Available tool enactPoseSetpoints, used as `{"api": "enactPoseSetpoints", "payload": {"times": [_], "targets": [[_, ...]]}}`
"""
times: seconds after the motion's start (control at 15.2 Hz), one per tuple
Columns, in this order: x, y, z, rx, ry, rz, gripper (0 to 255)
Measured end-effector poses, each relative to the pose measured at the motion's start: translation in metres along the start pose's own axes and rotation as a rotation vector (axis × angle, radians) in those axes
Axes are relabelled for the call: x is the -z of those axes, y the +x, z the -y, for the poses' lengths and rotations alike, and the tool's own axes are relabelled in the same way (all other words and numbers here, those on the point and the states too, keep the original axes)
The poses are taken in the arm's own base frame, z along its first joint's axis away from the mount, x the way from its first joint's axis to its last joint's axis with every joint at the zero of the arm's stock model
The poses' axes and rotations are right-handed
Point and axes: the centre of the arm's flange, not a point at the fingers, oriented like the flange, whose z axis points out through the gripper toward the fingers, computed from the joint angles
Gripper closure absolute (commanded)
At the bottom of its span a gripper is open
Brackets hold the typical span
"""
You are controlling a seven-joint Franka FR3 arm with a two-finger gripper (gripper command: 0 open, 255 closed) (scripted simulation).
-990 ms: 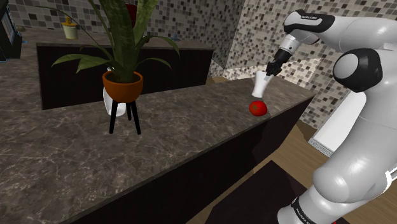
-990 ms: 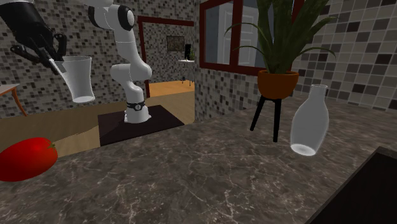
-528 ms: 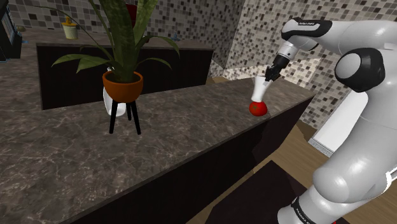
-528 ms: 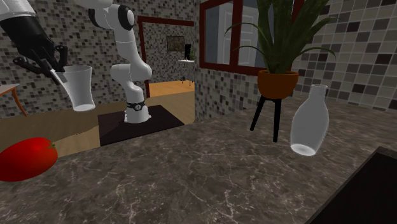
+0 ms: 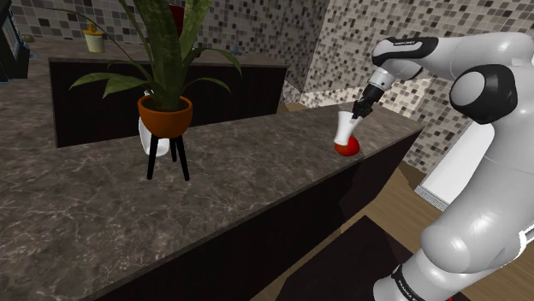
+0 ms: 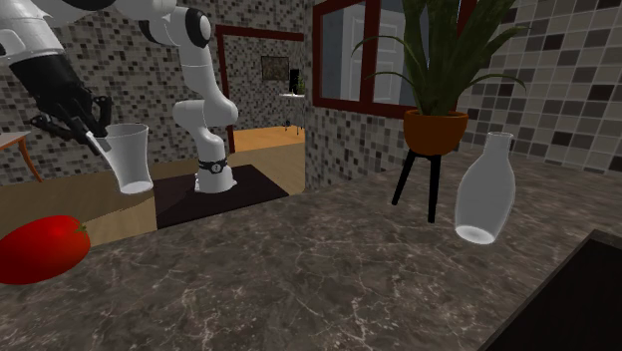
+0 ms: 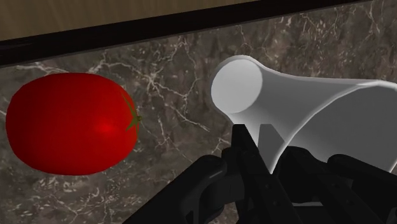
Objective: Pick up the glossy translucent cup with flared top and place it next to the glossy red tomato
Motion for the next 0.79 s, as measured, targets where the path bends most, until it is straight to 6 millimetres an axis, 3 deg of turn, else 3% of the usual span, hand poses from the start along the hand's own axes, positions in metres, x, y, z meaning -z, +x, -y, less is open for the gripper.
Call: {"api": "enactPoseSetpoints", "payload": {"times": [0.79], "targets": [[-0.060, -0.001, -0.019, 0.000, 0.000, 0.000, 255]]}}
